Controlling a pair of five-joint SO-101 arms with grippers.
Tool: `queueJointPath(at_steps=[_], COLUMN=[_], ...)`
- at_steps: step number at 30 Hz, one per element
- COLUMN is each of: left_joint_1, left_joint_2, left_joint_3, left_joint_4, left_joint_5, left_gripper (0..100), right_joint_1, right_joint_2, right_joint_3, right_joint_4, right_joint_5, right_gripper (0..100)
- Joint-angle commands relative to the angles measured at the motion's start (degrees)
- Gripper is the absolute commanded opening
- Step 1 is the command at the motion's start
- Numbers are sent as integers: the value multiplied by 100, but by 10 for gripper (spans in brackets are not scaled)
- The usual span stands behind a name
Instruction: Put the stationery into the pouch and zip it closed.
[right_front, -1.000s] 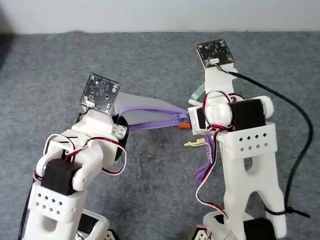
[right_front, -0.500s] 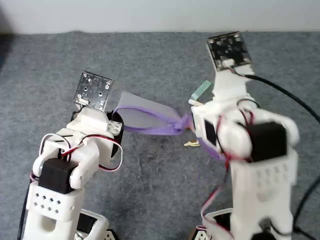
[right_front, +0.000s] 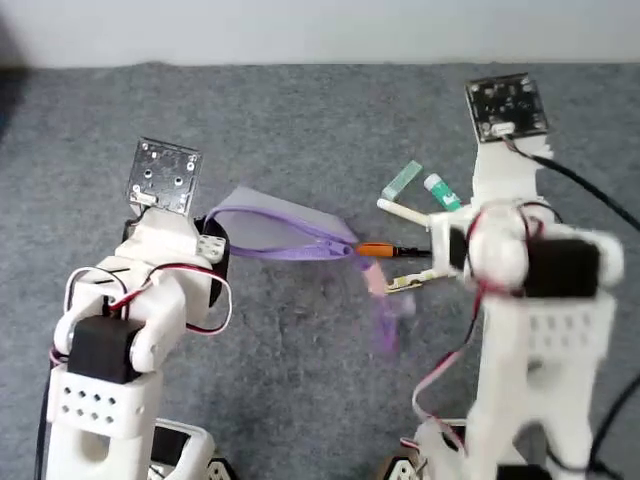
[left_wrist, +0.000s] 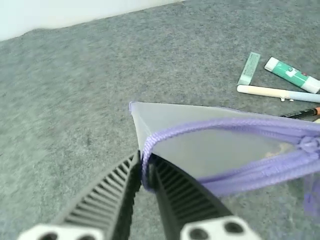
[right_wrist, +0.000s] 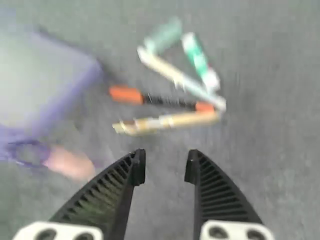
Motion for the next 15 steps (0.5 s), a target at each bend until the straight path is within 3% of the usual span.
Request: queueJointPath(at_steps=[1, 9, 15], left_joint_1=[-53, -70, -70], left_joint_2=[-44, -44, -44], left_joint_3=[-22, -22, -22], left_joint_4=[-141, -141, -132], left_joint_5=[18, 18, 18], left_gripper=[11, 11, 11], right_joint_1=[338, 259, 13], right_joint_2=[549, 2009, 3073], right_joint_3=[431, 712, 703], right_joint_4=[-382, -2141, -2747], right_joint_5=[633, 2620, 3235], right_gripper=[127, 139, 287])
